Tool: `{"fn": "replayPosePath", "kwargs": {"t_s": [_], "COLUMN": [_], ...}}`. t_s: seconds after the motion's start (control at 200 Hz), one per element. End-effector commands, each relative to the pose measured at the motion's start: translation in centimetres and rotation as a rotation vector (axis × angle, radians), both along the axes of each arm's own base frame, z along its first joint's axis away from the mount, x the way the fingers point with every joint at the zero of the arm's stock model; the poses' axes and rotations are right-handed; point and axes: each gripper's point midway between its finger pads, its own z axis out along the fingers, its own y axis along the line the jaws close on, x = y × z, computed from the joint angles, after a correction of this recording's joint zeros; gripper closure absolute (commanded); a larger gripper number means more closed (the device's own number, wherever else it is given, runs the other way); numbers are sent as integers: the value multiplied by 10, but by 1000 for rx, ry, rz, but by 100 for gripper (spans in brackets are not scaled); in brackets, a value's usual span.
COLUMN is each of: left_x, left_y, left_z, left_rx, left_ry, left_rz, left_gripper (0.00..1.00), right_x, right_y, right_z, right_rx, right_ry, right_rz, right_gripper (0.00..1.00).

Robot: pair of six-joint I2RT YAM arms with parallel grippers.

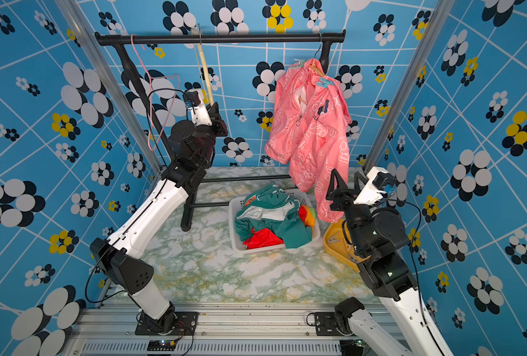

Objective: Remove the clothespins securing jackets to the hanger
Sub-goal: Place the hanger at the clothesline.

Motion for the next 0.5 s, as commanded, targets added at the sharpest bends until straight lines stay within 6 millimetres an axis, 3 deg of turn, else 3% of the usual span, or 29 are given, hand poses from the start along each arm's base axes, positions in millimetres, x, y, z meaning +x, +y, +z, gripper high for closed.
{"fn": "replayPosePath", "kwargs": {"t_s": [0.0, 0.345, 0.495], "left_x": [3, 24, 30], "left_y": [11, 13, 28], "left_z": [6, -33, -43], "left_rx": [-75, -47, -67], "left_ry": [-3, 117, 148], "left_rz": [24, 85, 125], "left_gripper": [100, 100, 100], "right_x": [0, 3, 1], "right_y": [-5, -6, -4], "right_z": [-8, -12, -6], "right_rx": [-20, -30, -49], "right_ry": [21, 29, 22], "right_rz": [-34, -43, -37], "right_gripper": [27, 26, 26]}}
